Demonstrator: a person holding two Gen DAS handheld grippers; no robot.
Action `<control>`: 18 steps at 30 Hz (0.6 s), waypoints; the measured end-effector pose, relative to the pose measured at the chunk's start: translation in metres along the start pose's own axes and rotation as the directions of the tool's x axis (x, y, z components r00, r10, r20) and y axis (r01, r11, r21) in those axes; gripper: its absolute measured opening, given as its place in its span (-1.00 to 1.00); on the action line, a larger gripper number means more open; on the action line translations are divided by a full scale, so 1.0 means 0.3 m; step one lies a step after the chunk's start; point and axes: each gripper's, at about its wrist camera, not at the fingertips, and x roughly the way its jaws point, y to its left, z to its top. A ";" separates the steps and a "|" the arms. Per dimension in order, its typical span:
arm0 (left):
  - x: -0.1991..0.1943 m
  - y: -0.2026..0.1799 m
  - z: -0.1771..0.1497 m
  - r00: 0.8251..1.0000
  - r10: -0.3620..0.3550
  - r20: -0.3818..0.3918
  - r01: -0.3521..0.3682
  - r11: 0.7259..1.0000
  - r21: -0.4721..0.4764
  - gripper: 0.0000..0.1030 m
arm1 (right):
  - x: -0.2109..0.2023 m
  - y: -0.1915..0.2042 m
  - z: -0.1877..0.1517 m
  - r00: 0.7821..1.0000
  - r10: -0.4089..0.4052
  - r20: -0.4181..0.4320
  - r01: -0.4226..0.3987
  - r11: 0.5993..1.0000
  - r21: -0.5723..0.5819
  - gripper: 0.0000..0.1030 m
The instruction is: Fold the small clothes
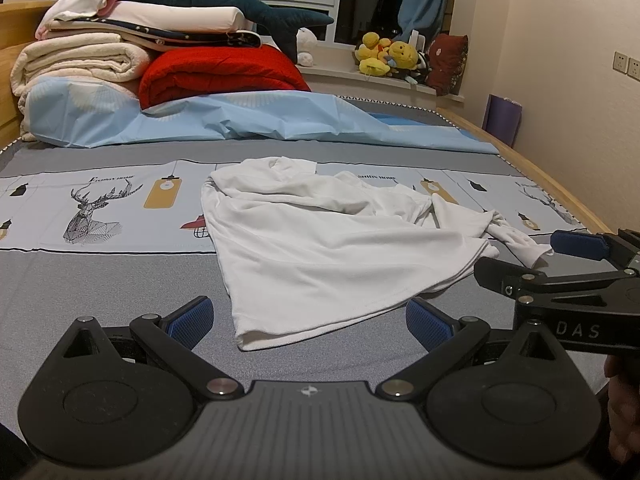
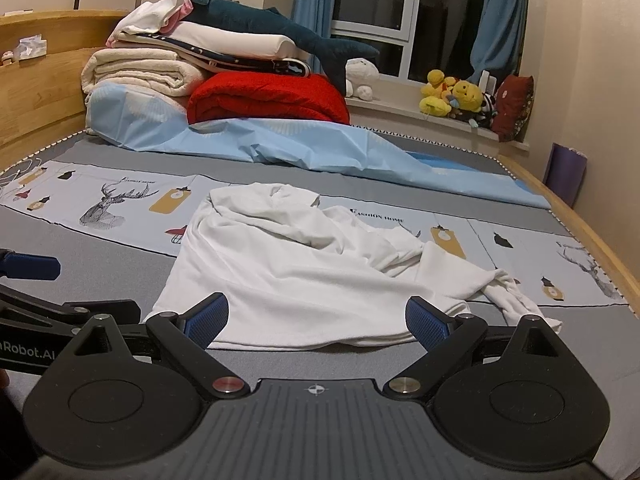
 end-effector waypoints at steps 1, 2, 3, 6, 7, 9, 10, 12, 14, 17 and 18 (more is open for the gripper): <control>0.000 -0.001 0.000 1.000 0.000 0.000 0.000 1.000 0.001 0.99 | -0.001 -0.010 0.003 1.000 -0.002 0.000 0.002 1.000 0.002 0.85; 0.000 -0.002 0.000 1.000 0.000 0.000 0.000 1.000 0.001 0.99 | -0.002 -0.015 0.008 1.000 -0.004 -0.001 0.004 1.000 0.005 0.85; 0.000 -0.001 0.000 1.000 -0.001 0.000 0.001 1.000 0.001 0.99 | -0.007 -0.018 0.012 1.000 -0.007 0.000 0.007 1.000 0.008 0.85; -0.002 0.001 0.000 1.000 -0.001 0.002 0.001 1.000 0.003 0.99 | 0.014 -0.056 0.030 1.000 -0.013 0.003 0.013 1.000 0.014 0.84; -0.003 0.003 0.003 1.000 0.000 0.003 0.000 1.000 0.003 0.99 | 0.029 -0.078 0.033 1.000 -0.014 0.005 0.014 1.000 0.017 0.82; -0.006 0.017 0.014 1.000 -0.008 -0.002 0.008 1.000 -0.013 0.99 | 0.024 -0.101 0.046 1.000 -0.023 0.012 0.023 0.999 0.042 0.81; -0.006 0.029 0.022 1.000 -0.014 -0.010 0.013 0.999 -0.030 0.99 | 0.051 -0.133 0.050 1.000 -0.023 0.017 0.022 0.998 0.061 0.81; 0.003 0.062 0.051 0.999 -0.018 -0.035 0.016 0.999 -0.049 0.99 | 0.055 -0.187 0.080 0.999 -0.031 0.029 0.028 0.994 0.105 0.80; 0.017 0.097 0.088 0.999 -0.017 -0.043 0.016 0.999 -0.035 0.95 | 0.057 -0.246 0.109 0.997 -0.044 0.056 0.036 0.990 0.135 0.80; 0.057 0.173 0.157 0.999 -0.013 -0.033 0.013 1.000 0.003 0.56 | 0.056 -0.345 0.174 0.992 -0.073 0.100 0.058 0.987 0.149 0.78; 0.084 0.209 0.182 0.999 -0.025 -0.041 0.026 1.000 0.017 0.41 | 0.060 -0.388 0.196 0.989 -0.097 0.113 0.080 0.985 0.150 0.75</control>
